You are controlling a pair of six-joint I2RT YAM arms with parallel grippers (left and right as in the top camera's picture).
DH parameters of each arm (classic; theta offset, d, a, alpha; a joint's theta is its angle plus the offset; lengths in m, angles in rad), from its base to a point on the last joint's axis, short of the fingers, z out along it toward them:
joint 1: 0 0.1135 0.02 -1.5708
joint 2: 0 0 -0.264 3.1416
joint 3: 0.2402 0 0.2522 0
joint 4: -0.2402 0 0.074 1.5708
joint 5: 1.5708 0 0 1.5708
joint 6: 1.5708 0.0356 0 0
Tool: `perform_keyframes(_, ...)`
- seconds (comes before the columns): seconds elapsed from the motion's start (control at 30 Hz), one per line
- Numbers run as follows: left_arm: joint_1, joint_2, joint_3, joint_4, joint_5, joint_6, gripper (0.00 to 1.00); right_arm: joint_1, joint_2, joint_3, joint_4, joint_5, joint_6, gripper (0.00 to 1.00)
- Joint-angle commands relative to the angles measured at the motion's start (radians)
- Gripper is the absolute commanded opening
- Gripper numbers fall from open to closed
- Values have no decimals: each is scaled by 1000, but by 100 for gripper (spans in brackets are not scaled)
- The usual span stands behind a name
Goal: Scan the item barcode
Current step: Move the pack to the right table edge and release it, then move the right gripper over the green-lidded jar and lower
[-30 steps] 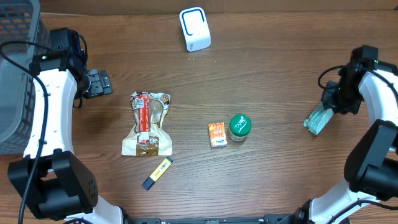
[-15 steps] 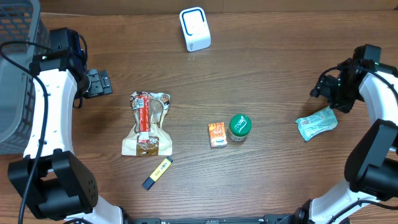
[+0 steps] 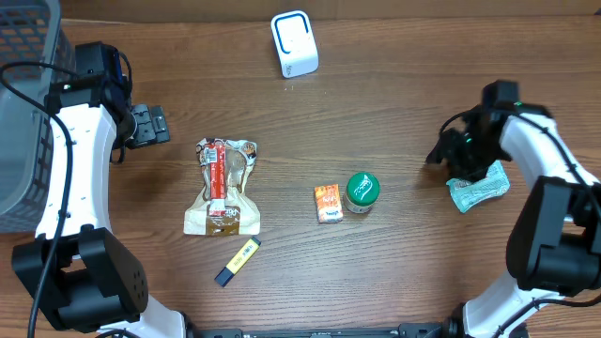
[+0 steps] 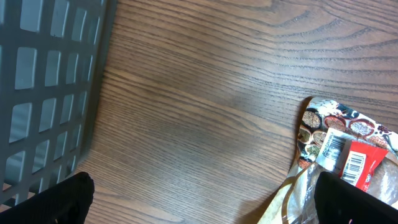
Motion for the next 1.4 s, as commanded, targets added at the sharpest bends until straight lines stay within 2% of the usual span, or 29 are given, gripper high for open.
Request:
perform_keyframes(0.0, 2, 0, 2, 0, 2, 19, 100, 14, -7, -58, -11, 148, 15, 59)
perform_keyframes(0.1, 2, 0, 2, 0, 2, 19, 100, 5, -7, -76, -44, 276, 74, 60)
perform_keyframes(0.2, 2, 0, 2, 0, 2, 19, 99, -13, -7, -75, -67, 297, 115, 60)
perform_keyframes(0.3, 2, 0, 2, 0, 2, 19, 100, -18, -8, -42, -79, 44, 45, 58)
perform_keyframes(0.37, 2, 0, 2, 0, 2, 19, 100, -10, -9, 2, -110, -42, 28, 59)
perform_keyframes(0.63, 2, 0, 2, 0, 2, 19, 100, 95, -32, 167, -278, -120, 28, 60)
perform_keyframes(1.1, 2, 0, 2, 0, 2, 19, 100, 307, -46, 169, -189, -119, 35, 67)
perform_keyframes(1.37, 2, 0, 2, 0, 2, 19, 100, 347, -46, 203, -153, -82, 36, 78)
